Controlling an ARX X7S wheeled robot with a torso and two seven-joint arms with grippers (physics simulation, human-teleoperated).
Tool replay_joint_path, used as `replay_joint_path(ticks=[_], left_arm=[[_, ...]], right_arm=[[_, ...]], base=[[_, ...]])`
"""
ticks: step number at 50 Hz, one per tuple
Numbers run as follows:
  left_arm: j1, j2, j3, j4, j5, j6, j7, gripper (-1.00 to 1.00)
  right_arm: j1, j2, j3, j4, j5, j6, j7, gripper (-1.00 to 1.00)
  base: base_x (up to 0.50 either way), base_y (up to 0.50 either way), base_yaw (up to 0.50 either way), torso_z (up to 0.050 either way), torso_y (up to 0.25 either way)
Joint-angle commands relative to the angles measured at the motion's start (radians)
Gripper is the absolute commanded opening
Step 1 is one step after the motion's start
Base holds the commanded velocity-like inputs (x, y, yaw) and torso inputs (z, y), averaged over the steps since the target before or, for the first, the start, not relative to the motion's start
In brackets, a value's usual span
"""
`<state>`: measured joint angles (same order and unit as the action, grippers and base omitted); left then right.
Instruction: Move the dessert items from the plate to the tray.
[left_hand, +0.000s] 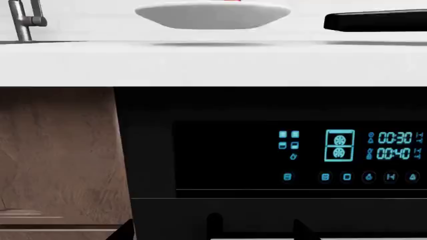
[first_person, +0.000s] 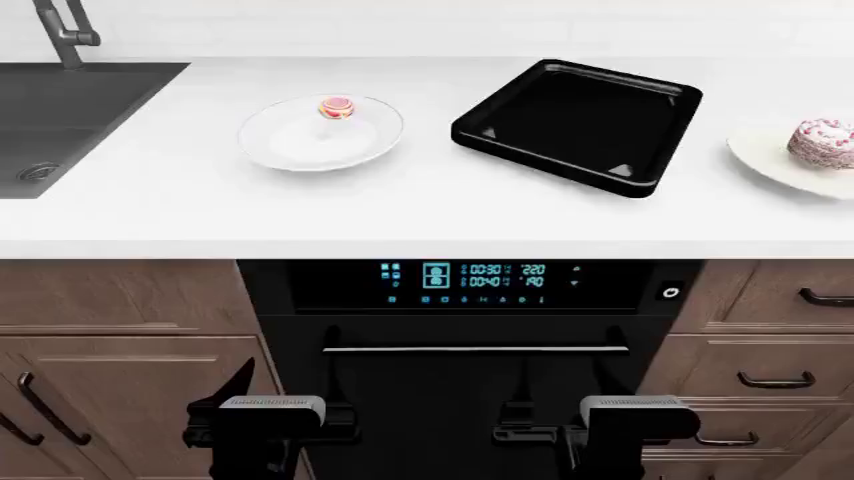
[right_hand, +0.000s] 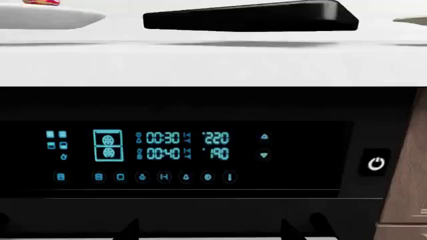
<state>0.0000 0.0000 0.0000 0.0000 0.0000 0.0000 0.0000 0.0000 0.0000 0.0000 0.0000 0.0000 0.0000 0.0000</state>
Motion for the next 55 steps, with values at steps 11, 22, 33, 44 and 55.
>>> replay_joint_path(ticks=[11, 22, 33, 44, 55], left_arm=[[0.007, -0.043, 0.052, 0.122, -0.055, -0.057, -0.052, 1.00], [-0.063, -0.107, 0.029, 0.584, -0.144, -0.397, -0.059, 1.00], [-0.210, -0.216, 0.066, 0.740, -0.152, -0.650, -0.025, 1.00], [-0.380, -0.266, -0.037, 0.863, -0.265, -0.938, 0.001, 1.00], [-0.646, -0.283, -0.154, 0.895, -0.378, -1.319, 0.008, 1.00]], right_arm=[[-0.030, 0.060, -0.043, -0.196, 0.063, 0.053, 0.032, 1.00], [0.026, 0.127, -0.008, -0.649, 0.107, 0.354, 0.059, 1.00], [0.137, 0.201, 0.030, -0.836, 0.173, 0.626, 0.031, 1.00], [0.506, 0.258, 0.268, -1.018, 0.519, 1.250, 0.008, 1.00], [0.779, 0.289, 0.374, -0.959, 0.647, 1.561, 0.030, 1.00]], base=[[0.00, 0.00, 0.00, 0.000, 0.000], [0.00, 0.00, 0.00, 0.000, 0.000], [0.44, -0.18, 0.00, 0.000, 0.000], [0.29, -0.40, 0.00, 0.000, 0.000], [0.10, -0.50, 0.00, 0.000, 0.000]])
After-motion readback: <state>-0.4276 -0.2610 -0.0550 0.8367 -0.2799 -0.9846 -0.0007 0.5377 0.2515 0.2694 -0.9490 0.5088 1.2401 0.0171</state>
